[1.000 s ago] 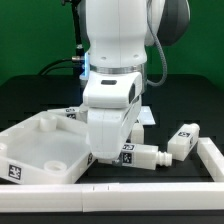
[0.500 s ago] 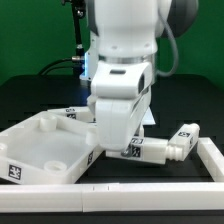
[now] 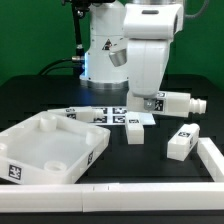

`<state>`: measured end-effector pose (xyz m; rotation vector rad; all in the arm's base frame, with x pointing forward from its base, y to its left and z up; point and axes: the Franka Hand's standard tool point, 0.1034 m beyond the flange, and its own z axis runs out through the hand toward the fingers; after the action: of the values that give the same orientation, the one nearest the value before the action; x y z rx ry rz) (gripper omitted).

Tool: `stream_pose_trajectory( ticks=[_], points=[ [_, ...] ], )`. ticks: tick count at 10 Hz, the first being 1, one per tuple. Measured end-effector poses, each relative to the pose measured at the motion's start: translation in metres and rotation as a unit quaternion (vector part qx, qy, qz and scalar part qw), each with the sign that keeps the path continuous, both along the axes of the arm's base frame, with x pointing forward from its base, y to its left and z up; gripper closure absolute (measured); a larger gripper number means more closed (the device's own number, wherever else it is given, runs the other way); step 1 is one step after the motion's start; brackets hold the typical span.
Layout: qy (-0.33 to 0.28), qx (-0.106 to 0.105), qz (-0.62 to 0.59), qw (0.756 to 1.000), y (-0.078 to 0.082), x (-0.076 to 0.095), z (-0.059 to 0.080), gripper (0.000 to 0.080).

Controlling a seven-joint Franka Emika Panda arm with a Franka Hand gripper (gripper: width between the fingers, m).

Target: Assemble desk

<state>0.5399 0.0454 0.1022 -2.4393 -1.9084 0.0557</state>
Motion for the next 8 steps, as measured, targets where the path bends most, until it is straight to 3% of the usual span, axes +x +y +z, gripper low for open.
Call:
stream_pose_trajectory(
  ticks=[1,6,7,8],
  points=[
    [-0.002,-0.001,-0.007,1.000,-0.007,0.000,-0.004,0.0515],
    [0.002,0.001,0.022,1.000,-0.005,-0.004,-0.006,0.0515],
    [0.005,0.003,0.054,0.999,-0.001,-0.012,-0.005,0.0515],
    [0.014,0.003,0.064,0.998,0.005,-0.033,-0.005,0.0515]
  ],
)
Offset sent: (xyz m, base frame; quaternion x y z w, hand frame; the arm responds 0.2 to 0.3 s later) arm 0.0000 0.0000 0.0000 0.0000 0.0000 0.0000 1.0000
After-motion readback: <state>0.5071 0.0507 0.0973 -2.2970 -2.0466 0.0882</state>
